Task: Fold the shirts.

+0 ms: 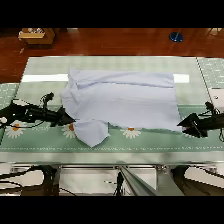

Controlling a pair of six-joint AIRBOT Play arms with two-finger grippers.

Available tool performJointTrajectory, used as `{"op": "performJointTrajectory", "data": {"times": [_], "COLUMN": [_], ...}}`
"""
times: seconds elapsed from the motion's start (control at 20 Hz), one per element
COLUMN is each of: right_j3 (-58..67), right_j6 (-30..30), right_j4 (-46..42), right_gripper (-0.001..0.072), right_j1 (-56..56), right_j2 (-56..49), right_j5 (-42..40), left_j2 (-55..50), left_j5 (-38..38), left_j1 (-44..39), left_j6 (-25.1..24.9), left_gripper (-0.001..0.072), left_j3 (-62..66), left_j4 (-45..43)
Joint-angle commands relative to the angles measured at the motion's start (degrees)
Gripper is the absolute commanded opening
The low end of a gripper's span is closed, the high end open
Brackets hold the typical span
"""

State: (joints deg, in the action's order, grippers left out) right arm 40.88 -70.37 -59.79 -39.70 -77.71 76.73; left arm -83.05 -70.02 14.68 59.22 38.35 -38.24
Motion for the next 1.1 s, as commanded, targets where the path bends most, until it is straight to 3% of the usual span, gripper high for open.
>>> {"op": "performJointTrajectory", "data": {"times": [0.0, 0.1, 0.2, 0.5, 0.75, 0.9, 1.05], "right_j3": [-3.17, -3.15, -3.15, 0.35, 8.15, 12.61, 14.49], "right_j6": [0.55, -1.29, -1.55, 5.40, 5.55, 5.51, 2.36], "right_j4": [5.46, 6.27, 8.44, 18.80, 25.24, 25.73, 24.72], "right_gripper": [0.0524, 0.0340, 0.0044, 0.0021, 0.0020, 0.0020, 0.0019], "right_j1": [0.11, 1.53, 3.63, 4.90, 5.99, 12.11, 18.93], "right_j2": [-0.04, -0.04, -0.02, 8.83, 14.95, 14.95, 14.29], "right_j5": [-6.49, -10.12, -10.91, -5.11, -9.16, -18.99, -36.50], "left_j2": [0.04, 0.04, 0.04, 3.85, 8.68, 8.44, 6.10], "left_j5": [-0.39, -0.87, -2.21, -9.62, -8.87, -0.33, 8.04], "left_j1": [0.04, 0.04, 0.04, 0.04, -0.02, -1.05, -2.80], "left_j6": [-1.79, -2.27, -2.73, -3.06, -3.04, -3.02, -3.04], "left_gripper": [0.0032, 0.0032, 0.0032, 0.0031, 0.0031, 0.0031, 0.0031], "left_j3": [0.04, 0.26, 1.07, 8.37, 17.68, 23.19, 26.60], "left_j4": [3.21, 3.80, 3.80, 4.46, 15.37, 17.77, 17.75]}}
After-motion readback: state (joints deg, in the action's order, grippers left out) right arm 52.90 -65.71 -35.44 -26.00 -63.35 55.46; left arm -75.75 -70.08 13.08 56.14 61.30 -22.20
